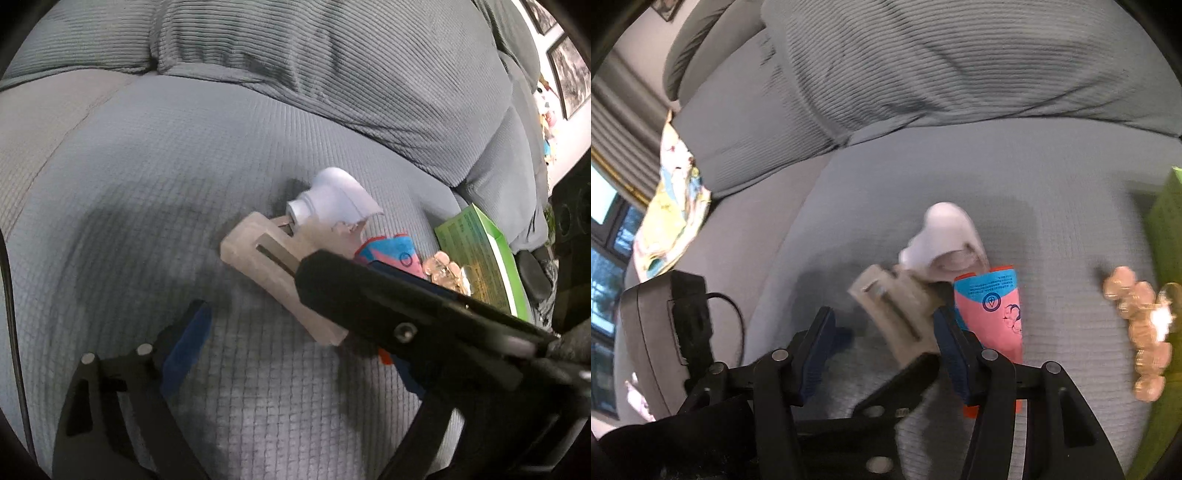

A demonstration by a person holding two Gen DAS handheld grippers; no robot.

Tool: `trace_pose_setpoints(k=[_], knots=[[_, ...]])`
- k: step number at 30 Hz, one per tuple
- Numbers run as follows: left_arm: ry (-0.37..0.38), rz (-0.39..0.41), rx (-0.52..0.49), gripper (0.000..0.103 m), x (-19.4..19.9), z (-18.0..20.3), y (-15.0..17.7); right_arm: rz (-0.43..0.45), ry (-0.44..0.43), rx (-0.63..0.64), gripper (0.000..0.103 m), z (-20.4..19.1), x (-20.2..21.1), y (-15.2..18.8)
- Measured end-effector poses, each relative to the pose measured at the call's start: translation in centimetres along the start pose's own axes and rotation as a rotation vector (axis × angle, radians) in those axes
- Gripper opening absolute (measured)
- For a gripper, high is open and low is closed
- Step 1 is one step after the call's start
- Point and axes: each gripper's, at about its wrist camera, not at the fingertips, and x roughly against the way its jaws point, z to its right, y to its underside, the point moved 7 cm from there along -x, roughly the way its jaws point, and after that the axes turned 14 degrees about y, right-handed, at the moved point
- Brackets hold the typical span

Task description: Organize rigid objects

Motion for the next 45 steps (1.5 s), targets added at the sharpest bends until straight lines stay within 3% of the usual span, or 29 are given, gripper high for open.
trace_pose_setpoints(k=[2, 4, 8, 12, 14, 16, 22, 25, 28, 33, 34, 37, 42, 45], knots=[[-0.022, 0.007, -0.004, 0.07, 0.1, -0.3, -0.1, 0.001, 0.003, 0.007, 0.058, -0.3, -0.3, -0.1], [-0.021, 0.016, -0.022, 0.065, 0.2, -0.3, -0.2, -0.046, 0.057, -0.006, 0.056, 0.2, -1.6, 0.0], [0.086, -0.009, -0.013, 0.032, -0.3, 0.6, 0.0, -0.028, 0.02, 0.019, 0.057, -0.8, -1.2, -0.3], [0.07, -0.01, -0.039, 0.031, -0.4, 1.2, 0.1, -0.017, 0.006, 0.02, 0.056, -0.8, -1.0, -0.3], [0.088, -0.016, -0.034, 0.013, -0.1, 1.6, 0.1, -0.004, -0.015, 0.02, 0.056, -1.0, -0.7, -0.2], [0.086, -0.007, -0.054, 0.004, 0.5, 2.2, 0.2, 0.011, -0.056, 0.02, 0.056, -1.2, -0.5, 0.2], [0.102, -0.006, -0.075, 0.003, 0.9, 2.7, 0.2, 0.055, -0.061, 0.034, 0.056, -1.9, 0.6, 0.0], [0.151, 0.001, -0.087, 0.003, 1.4, 3.6, 0.3, 0.058, -0.132, 0.026, 0.046, -2.2, 1.3, 0.1], [0.157, 0.014, -0.111, 0.006, 1.7, 4.3, 0.2, 0.088, -0.152, 0.029, 0.046, -2.4, 2.5, 0.0], [0.081, 0.042, -0.111, 0.01, 2.9, 3.0, -0.3, 0.095, -0.104, -0.008, 0.046, -1.5, 3.4, 0.1], [0.073, 0.049, -0.105, 0.016, 3.1, 2.7, -0.4, 0.092, -0.104, -0.023, 0.045, -1.2, 3.7, 0.0], [0.045, 0.058, -0.085, 0.06, 3.6, 1.3, -0.8, 0.073, -0.093, -0.076, 0.046, 0.0, 3.8, -0.2], [0.005, 0.044, -0.083, 0.065, 3.3, 0.4, -0.8, -0.044, -0.169, -0.174, 0.055, 0.5, 2.3, 0.3], [-0.046, 0.015, -0.093, 0.072, 2.6, -0.1, -0.5, -0.052, -0.034, -0.178, 0.067, 1.3, 1.5, 0.5]])
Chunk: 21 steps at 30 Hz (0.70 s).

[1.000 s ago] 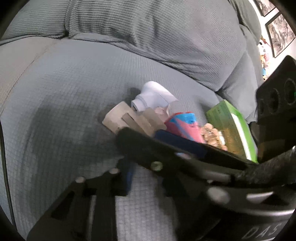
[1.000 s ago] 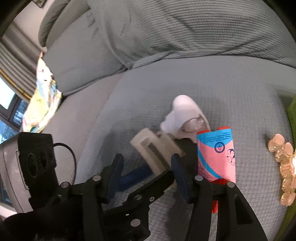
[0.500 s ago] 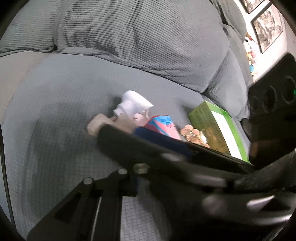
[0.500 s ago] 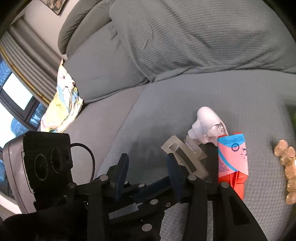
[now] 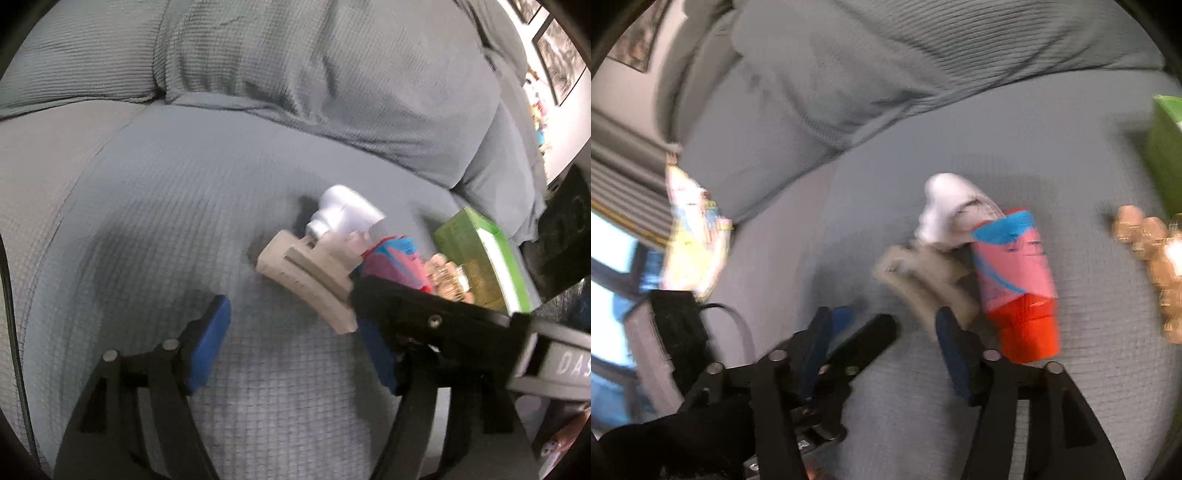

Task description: Organize rigid objects

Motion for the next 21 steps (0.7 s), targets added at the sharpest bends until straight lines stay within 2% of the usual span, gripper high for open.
trace_pose_setpoints(k=[2, 6, 9, 14, 16, 18, 19, 21], knots=[[-0.03, 0.012, -0.008, 0.074, -0.4, -0.1, 0.0, 0.018, 0.126, 0.016, 0.071, 0.8, -0.3, 0.0], [-0.036, 0.012, -0.035, 0.081, -0.6, 0.1, 0.4, 0.028, 0.19, 0.005, 0.071, 1.9, -0.7, -0.4], [-0.028, 0.003, -0.041, 0.081, -1.3, 0.3, 0.6, 0.03, 0.173, -0.007, 0.071, 2.2, -1.5, -1.1], [-0.029, -0.028, -0.035, 0.081, -2.5, 0.1, 1.2, -0.024, 0.147, 0.032, 0.071, 1.1, -4.0, -0.9], [-0.019, -0.02, -0.036, 0.081, -2.5, -0.2, 1.1, 0.009, 0.18, 0.081, 0.071, 0.5, -4.2, -1.0], [-0.012, -0.01, -0.054, 0.08, -2.6, -0.1, 1.1, 0.017, 0.151, 0.09, 0.071, 0.3, -4.2, -1.1], [-0.008, -0.005, -0.064, 0.078, -2.7, 0.1, 1.1, 0.012, 0.127, 0.083, 0.067, 0.3, -4.3, -1.1], [0.023, -0.002, -0.081, 0.063, -2.9, 0.5, 1.2, 0.022, 0.118, 0.102, 0.054, 0.4, -4.3, -1.1]])
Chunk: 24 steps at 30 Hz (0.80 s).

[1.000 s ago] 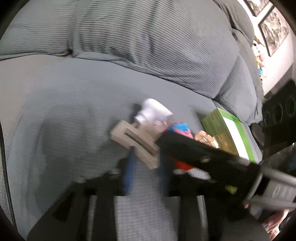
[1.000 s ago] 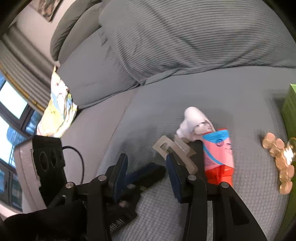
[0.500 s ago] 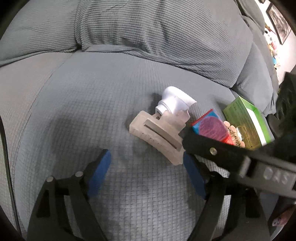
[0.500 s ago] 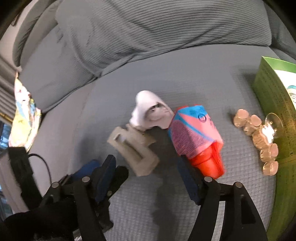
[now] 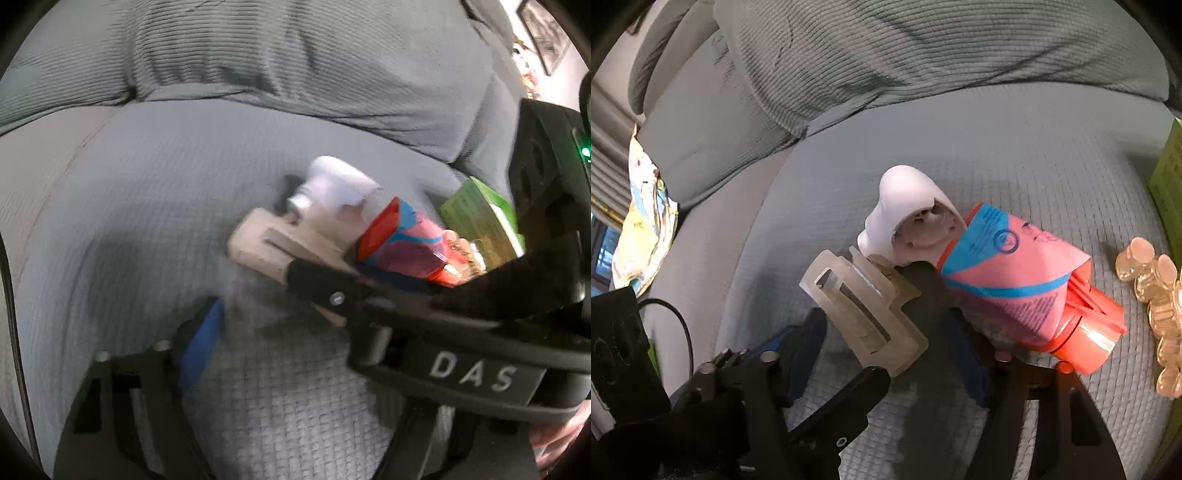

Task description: Organize rigid objects

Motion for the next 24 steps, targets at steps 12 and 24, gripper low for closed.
trace_pose_setpoints(k=[12, 24], knots=[[-0.072, 0.046, -0.116, 0.034, 1.0, 2.5, -0.8, 0.073, -0.074, 0.068, 0.04, -1.6, 2.0, 0.6], [0.04, 0.232, -0.406, 0.032, 3.9, 14.6, -1.9, 0.425, -0.024, -0.036, 0.04, 3.8, 14.2, 0.8]])
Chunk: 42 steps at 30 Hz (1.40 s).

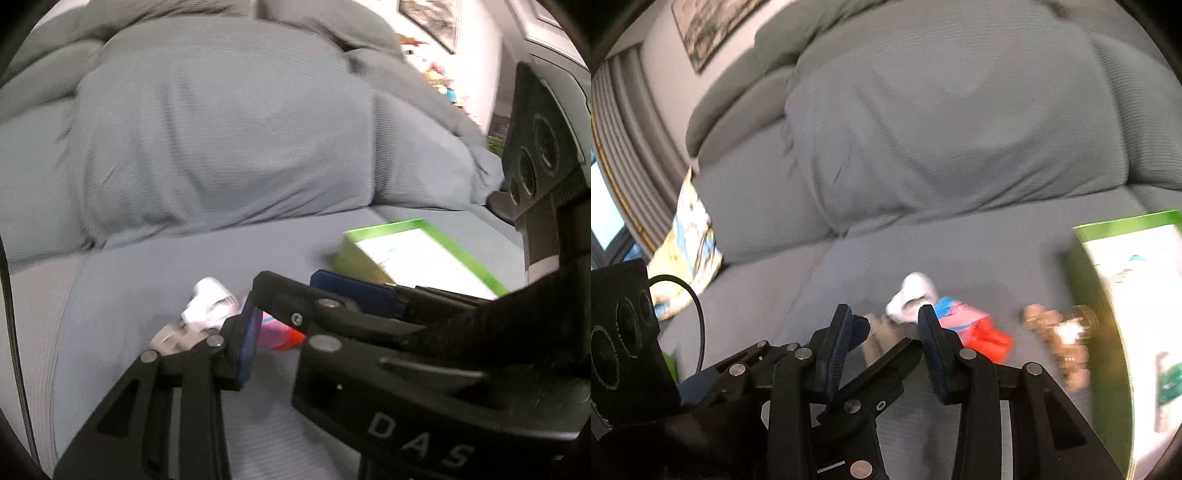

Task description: Organize rigid objects

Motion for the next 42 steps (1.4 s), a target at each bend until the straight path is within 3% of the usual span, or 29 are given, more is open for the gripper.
trace_pose_setpoints(k=[6, 11, 15, 25, 27, 29, 31, 34, 38, 40, 42], knots=[[0.097, 0.015, -0.086, 0.029, -2.3, 5.2, -1.4, 0.096, 0.07, -0.109, 0.04, 5.5, 4.5, -1.1], [0.17, -0.032, -0.138, 0.028, -5.6, 8.6, -1.6, 0.118, 0.118, -0.199, 0.04, 10.0, 6.0, -1.0], [0.244, -0.074, -0.095, 0.023, -8.4, 10.0, -0.6, 0.095, 0.172, -0.293, 0.04, 13.5, 5.7, -0.4], [0.314, -0.159, -0.045, 0.023, -12.0, 12.4, 1.7, -0.021, 0.278, -0.417, 0.04, 19.4, 3.4, 1.5], [0.308, -0.176, -0.029, 0.029, -12.3, 12.5, 2.0, -0.027, 0.302, -0.441, 0.041, 20.0, 3.5, 1.8], [0.303, -0.211, 0.018, 0.048, -12.7, 12.1, 2.5, -0.044, 0.341, -0.475, 0.041, 20.7, 3.6, 2.1], [0.313, -0.214, 0.027, 0.055, -12.5, 12.2, 2.6, -0.069, 0.391, -0.518, 0.051, 21.7, 3.6, 2.6], [0.271, -0.192, -0.018, 0.079, -11.5, 12.6, 2.4, -0.06, 0.495, -0.548, 0.07, 22.9, 4.5, 3.0], [0.221, -0.178, -0.075, 0.101, -10.1, 13.0, 2.2, -0.01, 0.634, -0.546, 0.075, 24.1, 6.7, 2.9], [0.176, -0.157, -0.105, 0.102, -9.5, 12.9, 2.0, -0.006, 0.695, -0.524, 0.087, 24.3, 7.3, 2.8], [0.09, -0.14, -0.155, 0.102, -8.8, 12.4, 1.8, 0.002, 0.732, -0.498, 0.09, 24.2, 7.7, 2.7]])
